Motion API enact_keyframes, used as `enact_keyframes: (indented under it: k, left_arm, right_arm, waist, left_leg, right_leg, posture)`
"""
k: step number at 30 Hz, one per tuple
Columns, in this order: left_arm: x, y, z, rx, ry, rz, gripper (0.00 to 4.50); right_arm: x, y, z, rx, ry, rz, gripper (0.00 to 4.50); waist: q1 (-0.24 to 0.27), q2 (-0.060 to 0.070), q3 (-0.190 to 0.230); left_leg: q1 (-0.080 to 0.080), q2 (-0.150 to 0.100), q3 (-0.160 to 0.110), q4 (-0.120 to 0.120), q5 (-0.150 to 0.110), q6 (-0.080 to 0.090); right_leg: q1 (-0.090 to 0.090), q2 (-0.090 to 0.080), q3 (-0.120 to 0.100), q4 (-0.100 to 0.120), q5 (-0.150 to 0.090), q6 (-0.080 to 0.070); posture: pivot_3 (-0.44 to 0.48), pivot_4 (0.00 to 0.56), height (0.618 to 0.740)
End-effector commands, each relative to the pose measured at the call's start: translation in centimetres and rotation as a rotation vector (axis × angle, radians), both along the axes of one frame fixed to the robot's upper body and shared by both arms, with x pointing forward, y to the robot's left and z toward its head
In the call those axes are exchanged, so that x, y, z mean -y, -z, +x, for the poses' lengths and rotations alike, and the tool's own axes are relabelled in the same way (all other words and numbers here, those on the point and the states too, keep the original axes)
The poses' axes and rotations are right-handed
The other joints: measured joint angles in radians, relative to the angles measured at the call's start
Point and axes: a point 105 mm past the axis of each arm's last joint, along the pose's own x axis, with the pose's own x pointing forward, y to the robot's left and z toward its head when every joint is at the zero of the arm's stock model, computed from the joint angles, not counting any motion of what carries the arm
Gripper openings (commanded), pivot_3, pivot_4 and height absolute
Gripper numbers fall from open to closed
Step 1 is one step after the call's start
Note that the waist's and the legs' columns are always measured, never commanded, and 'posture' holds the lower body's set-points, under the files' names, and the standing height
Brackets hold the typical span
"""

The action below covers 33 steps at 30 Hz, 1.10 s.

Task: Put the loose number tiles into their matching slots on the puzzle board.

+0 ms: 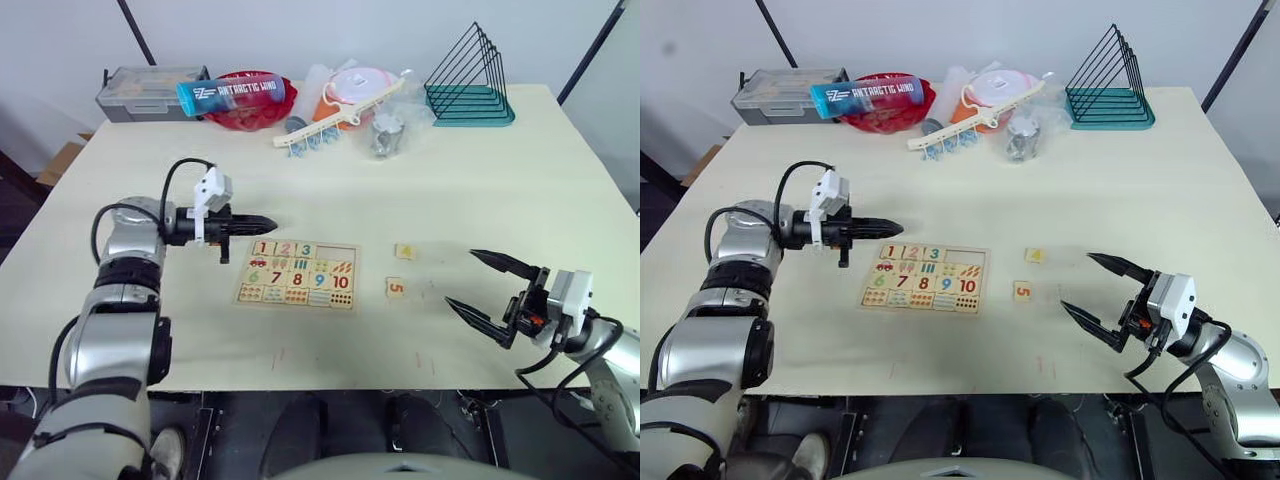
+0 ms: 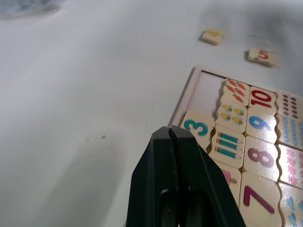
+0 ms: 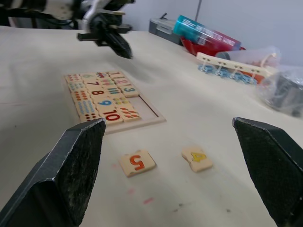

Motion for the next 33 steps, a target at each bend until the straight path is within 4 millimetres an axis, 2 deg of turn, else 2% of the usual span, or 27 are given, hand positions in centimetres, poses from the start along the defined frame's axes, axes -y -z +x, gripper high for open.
enact_keyframes:
  k: [1,2,4,5,10,16,24,33]
  left_arm:
    - [-1.5,-2.2,-0.4,0.131,-0.079,-0.058,0.57]
    - [-1.7,-2.2,-0.7,0.137,-0.089,-0.064,1.2]
    - [-2.4,-1.9,-1.5,0.136,-0.125,-0.088,1.79]
    - [-2.8,-1.8,-2.0,0.137,-0.143,-0.093,1.9]
    - [-4.8,-0.2,-5.3,0.115,-0.227,-0.083,4.36]
    - [-6.7,1.8,-8.9,0.107,-0.338,-0.076,4.44]
    - [-6.2,3.9,-12.8,0.093,-0.49,-0.12,4.44]
    - [-5.0,5.6,-14.6,0.063,-0.578,-0.148,4.44]
  right_arm:
    - [0.9,-1.5,0.0,0.026,0.046,0.031,4.5]
    - [1.1,-1.5,0.1,0.021,0.054,0.039,4.5]
    - [1.4,-1.3,-0.2,-0.006,0.066,0.047,4.5]
    - [1.6,-1.1,-0.3,-0.022,0.071,0.045,4.5]
    - [2.6,-0.3,-0.8,-0.062,0.126,0.052,4.5]
    - [4.5,1.0,-1.7,-0.096,0.239,0.033,4.5]
    - [5.4,1.8,-3.5,-0.143,0.304,0.055,4.5]
    - [6.0,2.8,-4.9,-0.192,0.335,0.057,4.5]
  waist:
    - [0.0,0.0,0.0]
    - [-0.002,0.0,0.0]
    - [-0.005,0.0,0.0]
    - [-0.005,0.0,0.0]
    - [-0.006,0.0,0.0]
    - [-0.001,0.0,0.0]
    - [0.003,0.001,-0.001]
    - [0.005,0.002,-0.002]
  left_leg:
    - [0.0,0.0,0.0,0.0,0.0,0.0]
    - [0.0,0.0,-0.001,0.0,0.0,0.0]
    - [0.0,0.0,-0.002,0.0,0.0,0.0]
    - [0.0,0.0,-0.002,0.0,0.0,0.0]
    - [0.001,0.002,-0.002,-0.001,0.0,0.0]
    - [0.002,0.003,-0.001,-0.001,0.0,0.0]
    - [0.003,0.004,0.0,-0.002,0.0,0.0]
    - [0.004,0.004,0.0,-0.002,0.0,0.0]
  right_leg:
    - [0.0,0.0,0.0,0.0,0.0,0.0]
    - [0.0,0.0,0.0,0.0,0.0,0.0]
    - [0.0,0.0,0.001,0.0,0.0,0.0]
    - [0.0,0.0,0.001,0.0,0.0,0.0]
    - [0.0,-0.001,0.003,0.0,0.0,0.0]
    - [0.0,-0.001,0.003,-0.001,0.0,0.0]
    - [0.001,-0.002,0.004,-0.001,0.0,0.0]
    - [0.002,-0.002,0.004,-0.002,-0.002,-0.003]
  posture:
    - [0.0,0.15,0.74]
    - [0.0,0.15,0.74]
    - [0.0,0.15,0.74]
    - [0.0,0.15,0.74]
    - [0.0,0.15,0.74]
    - [0.0,0.15,0.74]
    - [0.0,0.15,0.74]
    - [0.0,0.15,0.74]
